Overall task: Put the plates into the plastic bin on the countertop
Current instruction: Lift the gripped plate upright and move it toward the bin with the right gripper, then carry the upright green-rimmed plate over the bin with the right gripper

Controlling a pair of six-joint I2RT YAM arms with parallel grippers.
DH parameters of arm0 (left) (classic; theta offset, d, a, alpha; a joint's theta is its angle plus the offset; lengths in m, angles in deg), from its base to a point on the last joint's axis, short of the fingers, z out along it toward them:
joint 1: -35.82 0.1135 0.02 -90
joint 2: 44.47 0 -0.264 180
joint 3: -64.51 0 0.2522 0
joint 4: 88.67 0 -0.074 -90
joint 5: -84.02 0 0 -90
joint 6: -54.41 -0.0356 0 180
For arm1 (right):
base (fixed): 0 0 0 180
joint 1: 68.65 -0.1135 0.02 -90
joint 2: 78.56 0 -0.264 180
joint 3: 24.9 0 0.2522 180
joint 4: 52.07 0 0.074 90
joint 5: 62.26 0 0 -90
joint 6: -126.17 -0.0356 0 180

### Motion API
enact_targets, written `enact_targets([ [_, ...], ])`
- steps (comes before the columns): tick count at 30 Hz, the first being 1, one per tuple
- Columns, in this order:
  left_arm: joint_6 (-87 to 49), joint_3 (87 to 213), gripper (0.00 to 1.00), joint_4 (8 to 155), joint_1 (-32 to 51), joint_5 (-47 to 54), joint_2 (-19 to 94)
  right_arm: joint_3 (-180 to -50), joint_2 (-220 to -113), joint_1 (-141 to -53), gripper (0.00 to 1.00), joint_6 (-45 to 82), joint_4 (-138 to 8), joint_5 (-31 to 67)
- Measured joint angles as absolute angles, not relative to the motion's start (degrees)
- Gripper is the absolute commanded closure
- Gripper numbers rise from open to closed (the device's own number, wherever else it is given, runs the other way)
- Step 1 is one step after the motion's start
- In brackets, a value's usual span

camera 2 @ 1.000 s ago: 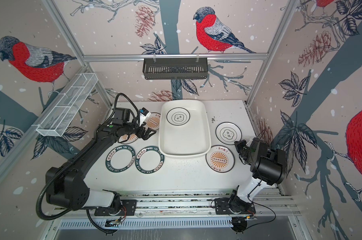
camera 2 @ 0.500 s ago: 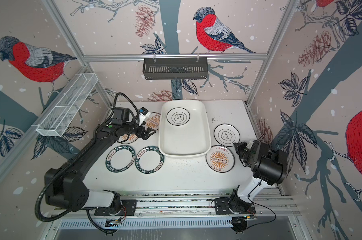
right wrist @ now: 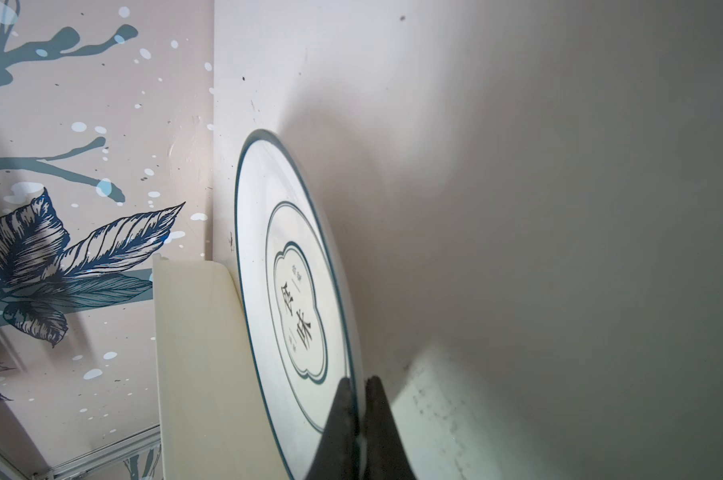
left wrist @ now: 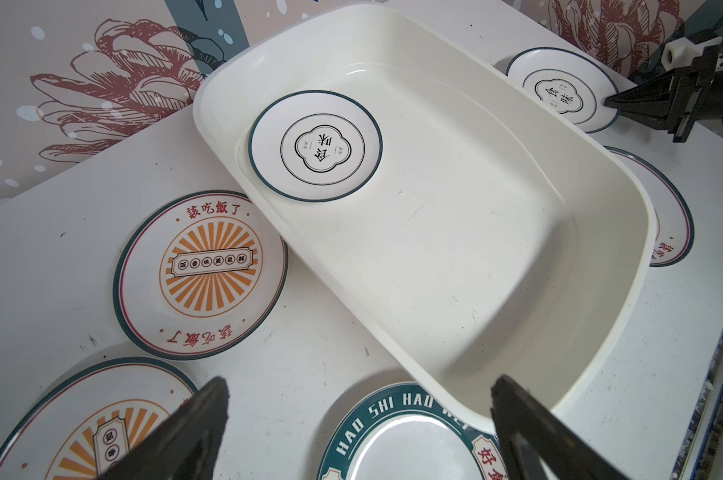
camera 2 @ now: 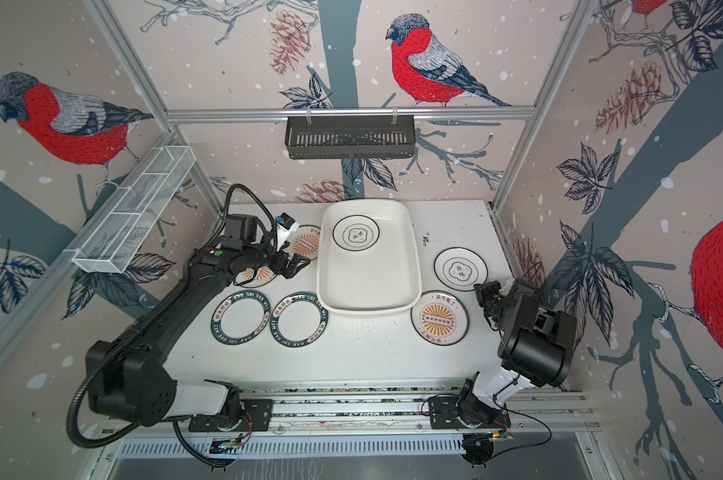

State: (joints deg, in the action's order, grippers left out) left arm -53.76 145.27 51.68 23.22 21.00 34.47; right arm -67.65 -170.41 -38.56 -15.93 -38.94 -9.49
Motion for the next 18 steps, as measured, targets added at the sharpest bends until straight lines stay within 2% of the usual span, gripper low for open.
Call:
enact_targets([
  [18, -53.61, 144.79, 0.02, 51.84, 23.22, 20.72, 33.20, -73.45, -161.39, -40.94, 0.99, -14.53, -48.95, -9.30],
])
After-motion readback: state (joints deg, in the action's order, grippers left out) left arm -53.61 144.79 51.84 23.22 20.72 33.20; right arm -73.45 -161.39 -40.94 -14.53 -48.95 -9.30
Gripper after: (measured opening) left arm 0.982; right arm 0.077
